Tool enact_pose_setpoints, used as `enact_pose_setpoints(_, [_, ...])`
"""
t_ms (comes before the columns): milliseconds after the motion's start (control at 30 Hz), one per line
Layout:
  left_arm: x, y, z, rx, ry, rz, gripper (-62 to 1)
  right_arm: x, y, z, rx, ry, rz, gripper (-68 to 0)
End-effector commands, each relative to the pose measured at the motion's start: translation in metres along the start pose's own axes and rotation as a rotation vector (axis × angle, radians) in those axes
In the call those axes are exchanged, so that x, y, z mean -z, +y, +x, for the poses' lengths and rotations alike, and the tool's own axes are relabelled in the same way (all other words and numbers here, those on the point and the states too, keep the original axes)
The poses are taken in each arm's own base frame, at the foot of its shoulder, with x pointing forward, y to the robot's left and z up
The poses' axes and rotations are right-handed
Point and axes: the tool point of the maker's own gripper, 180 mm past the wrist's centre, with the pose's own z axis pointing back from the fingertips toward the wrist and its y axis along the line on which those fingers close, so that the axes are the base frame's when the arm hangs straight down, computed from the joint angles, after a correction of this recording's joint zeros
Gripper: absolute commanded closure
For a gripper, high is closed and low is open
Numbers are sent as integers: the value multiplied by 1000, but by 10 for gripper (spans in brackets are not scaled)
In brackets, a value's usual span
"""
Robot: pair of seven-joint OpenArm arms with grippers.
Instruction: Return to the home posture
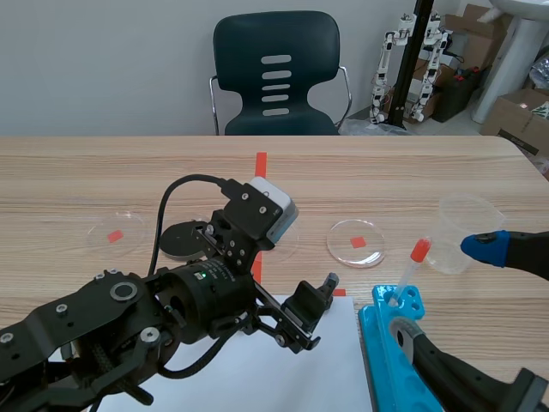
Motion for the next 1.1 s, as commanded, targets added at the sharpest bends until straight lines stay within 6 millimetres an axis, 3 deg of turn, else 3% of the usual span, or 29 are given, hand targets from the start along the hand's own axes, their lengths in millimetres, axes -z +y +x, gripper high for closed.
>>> enact_pose_setpoints(0, [3, -4, 8, -11, -26, -5, -542, 3, -1, 11, -2, -42, 0, -679])
enact_pose_setpoints(633, [-4, -2, 4, 4, -16, -4, -542, 3, -1, 11, -2, -42, 0, -679])
enact_pose_setpoints(833, [-30, 6, 16, 9, -48, 20, -542, 3, -1, 11, -2, -42, 0, -679])
enact_pose_setpoints(1067, [-87, 33, 11, 18, -18, 96, -542, 3, -1, 11, -2, -42, 0, -679])
